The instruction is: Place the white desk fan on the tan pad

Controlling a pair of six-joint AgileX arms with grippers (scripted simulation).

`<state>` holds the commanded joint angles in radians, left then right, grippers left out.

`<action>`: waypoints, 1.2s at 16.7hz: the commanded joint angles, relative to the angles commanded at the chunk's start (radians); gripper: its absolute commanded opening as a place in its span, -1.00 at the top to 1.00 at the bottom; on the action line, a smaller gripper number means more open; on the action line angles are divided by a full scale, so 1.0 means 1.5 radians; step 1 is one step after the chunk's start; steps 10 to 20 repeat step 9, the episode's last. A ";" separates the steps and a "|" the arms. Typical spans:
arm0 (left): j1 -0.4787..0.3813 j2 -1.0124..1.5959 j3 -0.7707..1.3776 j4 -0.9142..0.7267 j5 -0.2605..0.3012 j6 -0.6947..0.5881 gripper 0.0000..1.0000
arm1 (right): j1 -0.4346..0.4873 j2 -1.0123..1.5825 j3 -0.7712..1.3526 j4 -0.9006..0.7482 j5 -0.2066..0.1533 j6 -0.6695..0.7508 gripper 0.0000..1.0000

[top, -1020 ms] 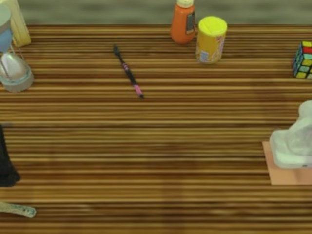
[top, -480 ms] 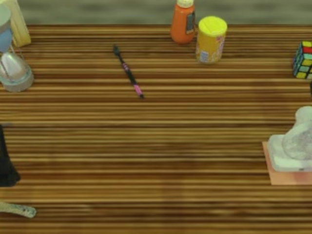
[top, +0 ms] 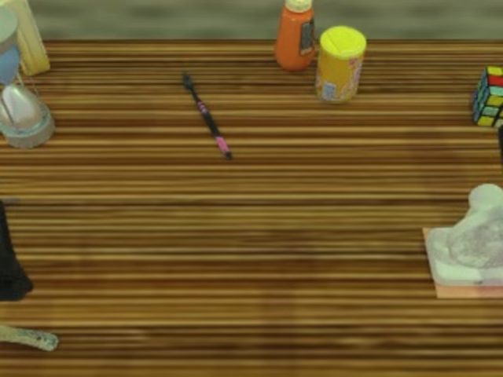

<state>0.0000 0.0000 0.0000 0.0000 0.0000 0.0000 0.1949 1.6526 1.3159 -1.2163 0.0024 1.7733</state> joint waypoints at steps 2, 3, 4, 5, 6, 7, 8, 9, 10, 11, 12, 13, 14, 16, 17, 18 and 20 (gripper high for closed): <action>0.000 0.000 0.000 0.000 0.000 0.000 -1.00 | 0.000 0.000 0.000 0.000 0.000 0.000 -0.81; 0.000 0.000 0.000 0.000 0.000 0.000 -1.00 | 0.000 0.000 0.000 0.000 0.000 0.000 -0.96; 0.000 0.000 0.000 0.000 0.000 0.000 -1.00 | 0.000 0.000 0.000 0.000 0.000 0.000 -1.00; 0.000 0.000 0.000 0.000 0.000 0.000 -1.00 | 0.000 0.000 0.000 0.000 0.000 0.000 -1.00; 0.000 0.000 0.000 0.000 0.000 0.000 -1.00 | 0.000 0.000 0.000 0.000 0.000 0.000 -1.00; 0.000 0.000 0.000 0.000 0.000 0.000 -1.00 | 0.000 0.000 0.000 0.000 0.000 0.000 -1.00; 0.000 0.000 0.000 0.000 0.000 0.000 -1.00 | 0.000 0.000 0.000 0.000 0.000 0.000 -1.00; 0.000 0.000 0.000 0.000 0.000 0.000 -1.00 | 0.000 0.000 0.000 0.000 0.000 0.000 -1.00; 0.000 0.000 0.000 0.000 0.000 0.000 -1.00 | 0.000 0.000 0.000 0.000 0.000 0.000 -1.00; 0.000 0.000 0.000 0.000 0.000 0.000 -1.00 | 0.000 0.000 0.000 0.000 0.000 0.000 -1.00; 0.000 0.000 0.000 0.000 0.000 0.000 -1.00 | 0.000 0.000 0.000 0.000 0.000 0.000 -1.00; 0.000 0.000 0.000 0.000 0.000 0.000 -1.00 | 0.000 0.000 0.000 0.000 0.000 0.000 -1.00; 0.000 0.000 0.000 0.000 0.000 0.000 -1.00 | 0.000 0.000 0.000 0.000 0.000 0.000 -1.00; 0.000 0.000 0.000 0.000 0.000 0.000 -1.00 | 0.000 0.000 0.000 0.000 0.000 0.000 -1.00; 0.000 0.000 0.000 0.000 0.000 0.000 -1.00 | 0.000 0.000 0.000 0.000 0.000 0.000 -1.00; 0.000 0.000 0.000 0.000 0.000 0.000 -1.00 | 0.000 0.000 0.000 0.000 0.000 0.000 -1.00; 0.000 0.000 0.000 0.000 0.000 0.000 -1.00 | 0.000 0.000 0.000 0.000 0.000 0.000 -1.00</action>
